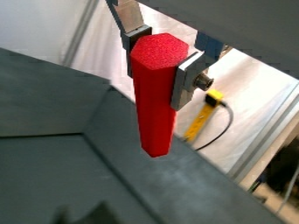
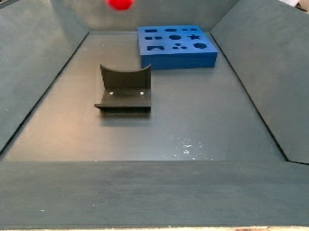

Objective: Pick up the hexagon object. Move up. Place the hexagon object on the fixture. Regrasp the hexagon object. Move to above the board. Insert the hexagon object.
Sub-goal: Move to above the board, then insert the hexagon object.

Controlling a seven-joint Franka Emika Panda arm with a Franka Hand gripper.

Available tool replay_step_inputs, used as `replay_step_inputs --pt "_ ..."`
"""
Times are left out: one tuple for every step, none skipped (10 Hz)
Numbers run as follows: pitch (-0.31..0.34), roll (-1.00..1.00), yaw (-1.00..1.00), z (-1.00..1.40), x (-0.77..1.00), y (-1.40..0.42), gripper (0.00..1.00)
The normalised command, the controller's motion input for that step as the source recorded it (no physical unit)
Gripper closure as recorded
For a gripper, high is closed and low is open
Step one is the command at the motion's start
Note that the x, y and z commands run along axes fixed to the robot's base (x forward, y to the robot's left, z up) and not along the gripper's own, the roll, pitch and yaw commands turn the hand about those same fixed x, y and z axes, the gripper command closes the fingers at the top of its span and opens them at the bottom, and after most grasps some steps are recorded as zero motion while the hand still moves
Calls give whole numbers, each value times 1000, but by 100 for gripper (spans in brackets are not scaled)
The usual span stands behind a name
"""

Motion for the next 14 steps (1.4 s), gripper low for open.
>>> replay_step_inputs --pt "-12 -1000 -63 133 -640 -1000 100" --pt "-18 -1000 -67 113 -660 -1000 100" --pt "-19 -1000 -68 117 -664 -1000 100" --pt "-18 -1000 -72 123 -688 -1000 100" --pt "-18 -1000 -72 118 -704 -1000 100" --pt "-20 -1000 -71 89 -562 -733 100" --pt "-23 -1000 -73 60 -435 -539 100" --pt "-19 -1000 -61 24 -205 -190 100" --pt "-24 -1000 -66 16 -147 -125 100" --pt "-25 -680 -34 4 -98 -52 100" --pt "-31 -525 -31 4 -81 -37 100" --pt "-25 -301 -19 2 -53 -16 100" --pt "-21 -208 -13 0 -35 -3 100" --pt "-3 -6 20 0 0 -17 100"
